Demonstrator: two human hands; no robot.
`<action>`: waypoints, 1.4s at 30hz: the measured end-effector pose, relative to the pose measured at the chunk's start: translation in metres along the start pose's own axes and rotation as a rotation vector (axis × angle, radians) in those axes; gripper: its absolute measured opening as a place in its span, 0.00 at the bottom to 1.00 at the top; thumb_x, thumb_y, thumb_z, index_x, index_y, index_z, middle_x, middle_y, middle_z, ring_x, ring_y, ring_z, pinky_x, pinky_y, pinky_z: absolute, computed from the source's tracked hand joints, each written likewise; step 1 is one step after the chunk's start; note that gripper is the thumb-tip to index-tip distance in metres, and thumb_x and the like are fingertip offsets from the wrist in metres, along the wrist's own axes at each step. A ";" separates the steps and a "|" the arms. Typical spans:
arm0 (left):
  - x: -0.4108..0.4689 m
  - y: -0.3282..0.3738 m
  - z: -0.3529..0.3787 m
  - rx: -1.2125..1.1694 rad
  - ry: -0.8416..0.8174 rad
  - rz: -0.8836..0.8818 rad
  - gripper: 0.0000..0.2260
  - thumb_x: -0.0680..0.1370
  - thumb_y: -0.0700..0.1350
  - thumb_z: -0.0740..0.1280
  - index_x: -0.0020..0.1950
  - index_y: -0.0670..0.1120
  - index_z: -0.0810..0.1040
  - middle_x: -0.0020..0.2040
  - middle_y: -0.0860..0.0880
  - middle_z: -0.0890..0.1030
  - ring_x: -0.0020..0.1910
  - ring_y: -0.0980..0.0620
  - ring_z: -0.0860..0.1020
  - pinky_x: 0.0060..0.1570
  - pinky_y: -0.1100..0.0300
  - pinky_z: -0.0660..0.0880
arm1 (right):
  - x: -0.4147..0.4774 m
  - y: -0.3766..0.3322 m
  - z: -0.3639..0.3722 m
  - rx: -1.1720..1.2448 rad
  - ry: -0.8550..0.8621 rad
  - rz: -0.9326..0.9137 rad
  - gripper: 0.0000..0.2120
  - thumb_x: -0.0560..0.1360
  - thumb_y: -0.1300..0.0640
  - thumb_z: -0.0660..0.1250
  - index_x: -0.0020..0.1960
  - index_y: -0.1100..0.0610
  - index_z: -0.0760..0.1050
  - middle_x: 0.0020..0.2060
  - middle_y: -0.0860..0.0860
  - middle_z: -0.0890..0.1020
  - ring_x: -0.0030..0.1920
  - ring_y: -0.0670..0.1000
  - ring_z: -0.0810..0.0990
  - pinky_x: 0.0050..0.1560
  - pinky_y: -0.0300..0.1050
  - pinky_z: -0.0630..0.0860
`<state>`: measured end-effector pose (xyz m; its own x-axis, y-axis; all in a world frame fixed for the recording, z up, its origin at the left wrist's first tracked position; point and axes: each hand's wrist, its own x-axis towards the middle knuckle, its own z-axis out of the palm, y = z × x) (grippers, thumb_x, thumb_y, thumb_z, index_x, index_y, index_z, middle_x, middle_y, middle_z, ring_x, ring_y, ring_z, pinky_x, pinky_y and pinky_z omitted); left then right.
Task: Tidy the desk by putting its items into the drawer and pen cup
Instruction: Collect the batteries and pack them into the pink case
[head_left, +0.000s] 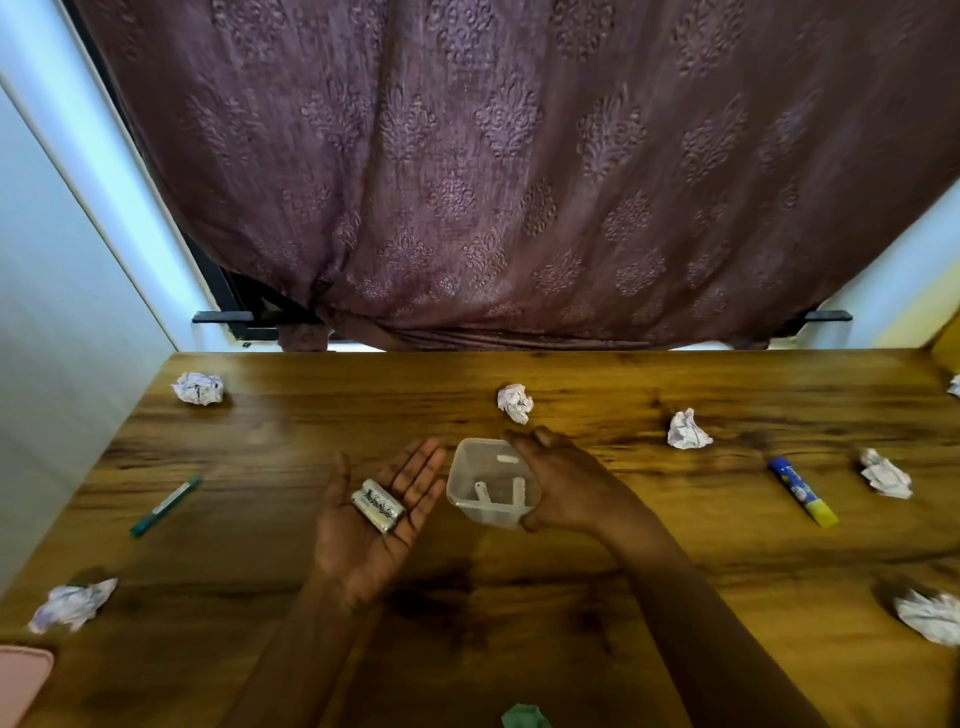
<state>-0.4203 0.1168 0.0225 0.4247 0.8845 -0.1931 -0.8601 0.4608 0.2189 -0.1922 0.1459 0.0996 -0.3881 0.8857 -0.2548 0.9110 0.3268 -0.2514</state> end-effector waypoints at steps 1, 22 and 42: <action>0.000 0.000 0.000 0.011 -0.006 0.004 0.36 0.78 0.65 0.53 0.72 0.37 0.62 0.74 0.39 0.63 0.74 0.43 0.61 0.73 0.47 0.59 | 0.002 0.000 -0.006 -0.034 -0.008 -0.033 0.50 0.64 0.52 0.76 0.77 0.51 0.49 0.70 0.52 0.62 0.69 0.53 0.63 0.61 0.45 0.69; 0.005 -0.012 0.011 0.062 -0.002 0.007 0.32 0.73 0.63 0.64 0.62 0.37 0.77 0.63 0.37 0.77 0.61 0.40 0.77 0.54 0.47 0.77 | 0.017 -0.044 -0.019 0.120 0.135 -0.588 0.30 0.71 0.51 0.72 0.71 0.50 0.68 0.69 0.49 0.71 0.72 0.47 0.62 0.70 0.42 0.50; 0.009 -0.015 0.012 0.019 0.028 -0.029 0.39 0.75 0.68 0.53 0.73 0.38 0.62 0.75 0.40 0.62 0.74 0.44 0.61 0.73 0.48 0.58 | 0.005 0.001 -0.017 0.192 0.310 -0.254 0.28 0.71 0.45 0.70 0.70 0.46 0.68 0.65 0.46 0.74 0.67 0.47 0.66 0.69 0.48 0.61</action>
<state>-0.4006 0.1186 0.0290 0.4410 0.8684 -0.2266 -0.8419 0.4877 0.2308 -0.1914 0.1561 0.1139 -0.5098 0.8516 0.1220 0.7382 0.5059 -0.4463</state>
